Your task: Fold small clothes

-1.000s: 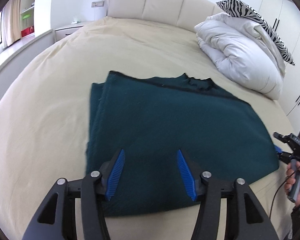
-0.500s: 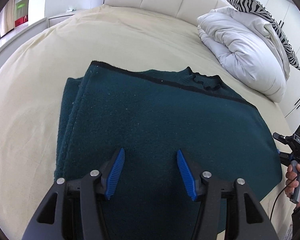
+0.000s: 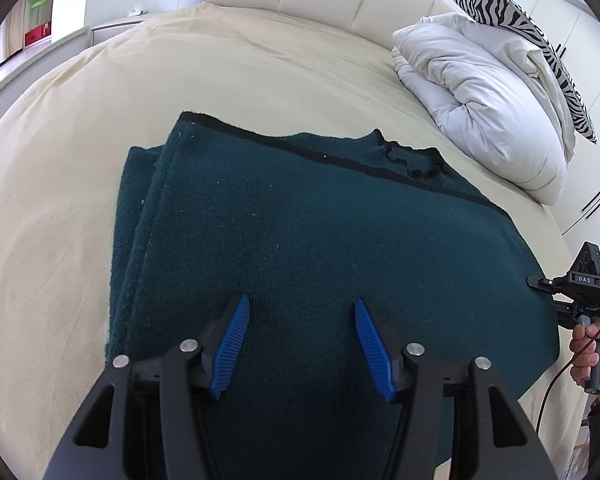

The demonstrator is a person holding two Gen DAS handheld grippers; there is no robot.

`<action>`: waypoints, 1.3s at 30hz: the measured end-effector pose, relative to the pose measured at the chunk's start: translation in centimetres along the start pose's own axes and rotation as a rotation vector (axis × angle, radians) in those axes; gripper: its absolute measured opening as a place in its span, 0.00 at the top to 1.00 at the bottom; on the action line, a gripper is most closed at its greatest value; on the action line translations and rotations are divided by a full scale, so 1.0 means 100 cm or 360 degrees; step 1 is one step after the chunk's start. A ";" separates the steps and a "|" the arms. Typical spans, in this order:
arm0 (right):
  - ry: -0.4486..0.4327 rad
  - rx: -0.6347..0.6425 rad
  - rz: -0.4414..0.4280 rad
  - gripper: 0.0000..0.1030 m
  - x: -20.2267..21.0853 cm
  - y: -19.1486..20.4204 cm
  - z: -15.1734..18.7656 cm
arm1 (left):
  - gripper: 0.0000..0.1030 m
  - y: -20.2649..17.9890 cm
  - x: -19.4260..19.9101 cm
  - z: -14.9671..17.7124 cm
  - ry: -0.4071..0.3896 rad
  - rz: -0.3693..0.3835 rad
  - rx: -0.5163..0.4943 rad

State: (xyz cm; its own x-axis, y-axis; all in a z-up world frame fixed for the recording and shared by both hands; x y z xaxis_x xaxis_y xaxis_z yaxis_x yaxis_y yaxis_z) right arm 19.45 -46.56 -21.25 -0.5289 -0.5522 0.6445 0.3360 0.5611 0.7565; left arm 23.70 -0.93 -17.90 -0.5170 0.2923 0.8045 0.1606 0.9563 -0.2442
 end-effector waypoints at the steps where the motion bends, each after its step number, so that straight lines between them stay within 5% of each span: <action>1: 0.0007 -0.0004 -0.0001 0.77 0.000 0.000 0.000 | 0.43 0.000 0.000 0.000 0.0002 0.0001 -0.0001; 4: -0.0001 -0.0010 0.0034 0.87 0.002 -0.003 -0.001 | 0.43 0.000 -0.001 -0.001 0.0008 0.0005 -0.0002; 12: -0.0078 0.0180 0.0298 0.91 0.010 0.021 0.001 | 0.44 0.003 0.000 -0.001 0.0010 0.0058 0.0035; 20: -0.0105 0.0599 0.0589 0.91 0.021 0.121 0.012 | 0.52 0.015 0.003 -0.003 0.0026 0.0183 0.0156; 31: 0.0221 0.1357 0.0745 0.92 -0.104 0.313 0.125 | 0.50 0.052 0.023 -0.005 0.0055 0.0644 0.0617; 39: 0.0389 0.1518 0.0782 0.91 -0.175 0.325 0.181 | 0.35 0.070 0.024 -0.007 0.0083 0.0903 0.0819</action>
State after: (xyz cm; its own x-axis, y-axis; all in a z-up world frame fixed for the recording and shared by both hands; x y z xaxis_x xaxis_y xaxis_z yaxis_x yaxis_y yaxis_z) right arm 25.51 -7.51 -9.97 -0.2983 -0.1864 0.9361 -0.3285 0.9409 0.0827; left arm 24.15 6.50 -17.33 -0.4296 0.7507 0.5019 -0.0284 0.5443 -0.8384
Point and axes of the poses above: each gripper's, at about its wrist camera, not at the fingertips, and x roughly against the way its jaws point, y to its left, z to its underside, the point moved 6 cm from there along -x, roughly the way its jaws point, and after that the axes turned 4 degrees about -z, right-handed, at the moved point
